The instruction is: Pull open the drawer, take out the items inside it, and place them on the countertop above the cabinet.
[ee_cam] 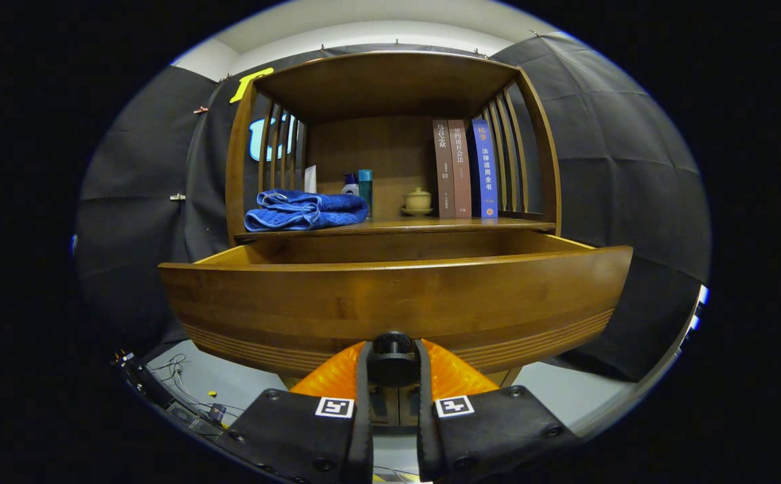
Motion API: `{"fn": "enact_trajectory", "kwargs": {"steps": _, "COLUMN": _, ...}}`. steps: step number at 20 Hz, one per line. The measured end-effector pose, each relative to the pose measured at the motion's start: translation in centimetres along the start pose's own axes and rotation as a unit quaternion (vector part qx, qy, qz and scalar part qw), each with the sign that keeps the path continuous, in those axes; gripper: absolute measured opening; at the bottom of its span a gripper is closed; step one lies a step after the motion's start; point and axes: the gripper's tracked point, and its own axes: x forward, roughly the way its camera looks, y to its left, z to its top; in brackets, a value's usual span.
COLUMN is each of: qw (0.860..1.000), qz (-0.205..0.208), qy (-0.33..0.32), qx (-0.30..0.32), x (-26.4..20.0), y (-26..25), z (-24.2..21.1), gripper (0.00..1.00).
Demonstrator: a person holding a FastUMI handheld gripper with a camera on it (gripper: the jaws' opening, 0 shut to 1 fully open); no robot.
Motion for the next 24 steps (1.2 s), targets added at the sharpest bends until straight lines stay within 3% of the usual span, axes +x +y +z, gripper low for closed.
{"fn": "enact_trajectory", "kwargs": {"steps": 2, "qw": 1.0, "qz": 0.002, "qy": 0.003, "qx": -0.006, "x": 0.2, "y": -0.2, "z": -0.1, "gripper": 0.3}}
{"fn": "enact_trajectory", "kwargs": {"steps": 4, "qw": 1.0, "qz": 0.003, "qy": 0.009, "qx": -0.005, "x": 0.0, "y": -0.1, "z": -0.1, "gripper": 0.38}}
{"fn": "enact_trajectory", "kwargs": {"steps": 9, "qw": 1.0, "qz": -0.001, "qy": -0.001, "qx": 0.005, "x": -2.0, "y": -1.0, "z": 1.3, "gripper": 0.81}}
{"fn": "enact_trajectory", "kwargs": {"steps": 11, "qw": 1.0, "qz": 0.0, "qy": -0.019, "qx": 0.002, "x": -3.4, "y": -1.6, "z": 4.2, "gripper": 0.99}}
{"fn": "enact_trajectory", "kwargs": {"steps": 15, "qw": 0.999, "qz": -0.001, "qy": -0.039, "qx": -0.002, "x": -2.9, "y": -2.9, "z": 12.1, "gripper": 0.98}}
{"fn": "enact_trajectory", "kwargs": {"steps": 20, "qw": 0.991, "qz": 0.009, "qy": 0.134, "qx": 0.014, "x": 2.0, "y": -3.0, "z": 12.4, "gripper": 0.98}}
{"fn": "enact_trajectory", "kwargs": {"steps": 24, "qw": 0.98, "qz": 0.003, "qy": 0.2, "qx": -0.01, "x": 7.0, "y": -3.4, "z": 12.3, "gripper": 0.99}}
